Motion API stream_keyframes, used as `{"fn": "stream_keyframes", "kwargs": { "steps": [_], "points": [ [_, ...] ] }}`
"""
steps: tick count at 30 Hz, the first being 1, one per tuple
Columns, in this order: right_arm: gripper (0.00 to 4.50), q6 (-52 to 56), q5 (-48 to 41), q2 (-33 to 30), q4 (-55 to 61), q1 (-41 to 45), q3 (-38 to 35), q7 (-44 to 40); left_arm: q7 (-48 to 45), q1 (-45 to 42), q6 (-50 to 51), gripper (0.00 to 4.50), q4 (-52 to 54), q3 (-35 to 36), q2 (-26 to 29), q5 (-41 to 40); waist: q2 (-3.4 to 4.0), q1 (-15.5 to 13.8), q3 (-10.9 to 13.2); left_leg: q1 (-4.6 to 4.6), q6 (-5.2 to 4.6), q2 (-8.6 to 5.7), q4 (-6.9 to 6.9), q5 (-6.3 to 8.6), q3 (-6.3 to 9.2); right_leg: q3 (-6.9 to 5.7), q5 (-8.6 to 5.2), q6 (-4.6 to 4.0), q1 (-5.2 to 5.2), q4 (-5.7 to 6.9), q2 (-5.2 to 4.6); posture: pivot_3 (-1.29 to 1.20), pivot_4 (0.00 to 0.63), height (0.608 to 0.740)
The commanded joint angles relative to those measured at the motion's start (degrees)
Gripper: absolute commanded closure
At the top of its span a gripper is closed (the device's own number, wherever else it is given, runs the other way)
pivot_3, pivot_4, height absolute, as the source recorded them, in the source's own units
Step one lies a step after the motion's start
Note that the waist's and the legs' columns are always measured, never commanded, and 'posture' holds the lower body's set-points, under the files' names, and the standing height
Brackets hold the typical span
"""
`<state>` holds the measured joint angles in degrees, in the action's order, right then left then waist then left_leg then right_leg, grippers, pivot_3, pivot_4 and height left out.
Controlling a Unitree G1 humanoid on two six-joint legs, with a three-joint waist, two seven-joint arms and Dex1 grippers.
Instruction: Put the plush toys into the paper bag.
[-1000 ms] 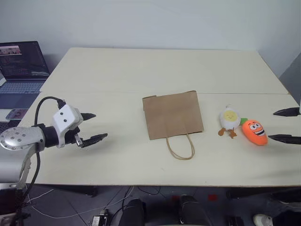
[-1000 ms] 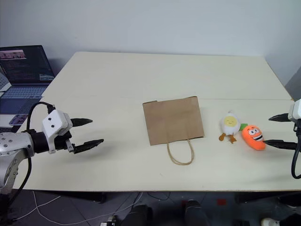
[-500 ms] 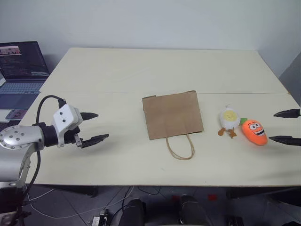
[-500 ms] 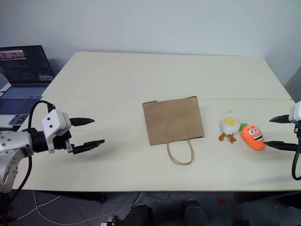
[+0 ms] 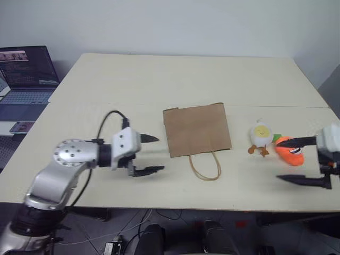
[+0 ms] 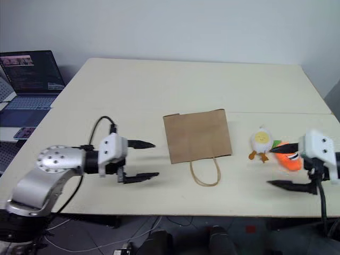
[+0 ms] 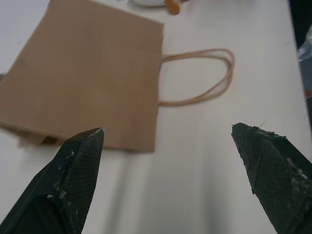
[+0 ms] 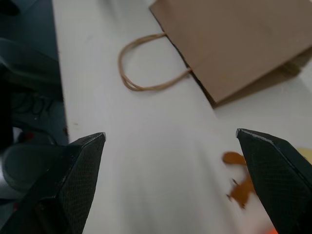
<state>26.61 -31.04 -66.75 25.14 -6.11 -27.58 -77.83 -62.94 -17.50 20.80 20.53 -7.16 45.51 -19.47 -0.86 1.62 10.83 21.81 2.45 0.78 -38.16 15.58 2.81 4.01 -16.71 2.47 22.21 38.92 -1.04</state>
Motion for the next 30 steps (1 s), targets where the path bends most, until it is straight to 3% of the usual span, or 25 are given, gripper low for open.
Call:
{"fn": "stream_keyframes", "kwargs": {
  "steps": [1, 5, 10, 19, 30],
  "points": [
    [0.0, 4.2, -3.81, 0.98, 6.63, -1.34, -3.58, 2.11, 0.18, -2.82, -2.61, 0.03, -0.33, -4.9, -1.96, 4.14, -0.03, 0.0, -0.01, 0.02, 0.0, -0.01, -0.01, 0.0, 0.01, 0.0, 0.01, 0.02, 0.0, -0.01, 0.0, 0.0, 0.15, 0.74],
    [0.0, 8.29, -7.66, 3.33, 13.57, -3.33, -3.41, 5.93, 0.48, -6.66, -4.48, 0.03, -3.82, -10.76, -7.16, 7.84, -0.07, -0.02, -0.02, 0.01, -0.01, -0.04, -0.06, 0.0, 0.02, 0.01, 0.03, 0.05, -0.04, -0.02, -0.01, 0.0, 0.15, 0.74],
    [0.0, 10.4, -5.09, 5.7, 18.62, -7.05, -1.52, 12.61, 2.19, -9.65, -10.41, 0.03, -10.61, -16.87, -13.49, 14.23, -0.14, 0.03, -0.05, 0.05, -0.01, -0.08, -0.09, 0.0, 0.05, 0.02, 0.03, 0.07, -0.04, -0.03, -0.01, 0.0, 0.15, 0.74],
    [0.0, 14.21, -7.75, 6.97, 22.03, -9.12, -2.83, 16.73, 3.13, -12.29, -16.27, 0.03, -19.85, -20.7, -21.41, 18.38, -0.16, -0.07, -0.06, 0.06, -0.01, -0.08, -0.23, -0.01, 0.07, 0.02, 0.06, 0.11, -0.08, -0.01, -0.01, 0.0, 0.15, 0.74],
    [0.0, 14.41, -8.31, 7.18, 23.18, -11.58, -5.32, 16.98, 3.5, -14.4, -21.53, 0.03, -26.99, -21.76, -26.18, 21.57, -0.16, -0.11, -0.06, 0.09, -0.01, -0.1, -0.31, -0.01, 0.07, 0.03, 0.09, 0.17, -0.11, -0.02, -0.01, 0.0, 0.15, 0.74]
  ]
}}
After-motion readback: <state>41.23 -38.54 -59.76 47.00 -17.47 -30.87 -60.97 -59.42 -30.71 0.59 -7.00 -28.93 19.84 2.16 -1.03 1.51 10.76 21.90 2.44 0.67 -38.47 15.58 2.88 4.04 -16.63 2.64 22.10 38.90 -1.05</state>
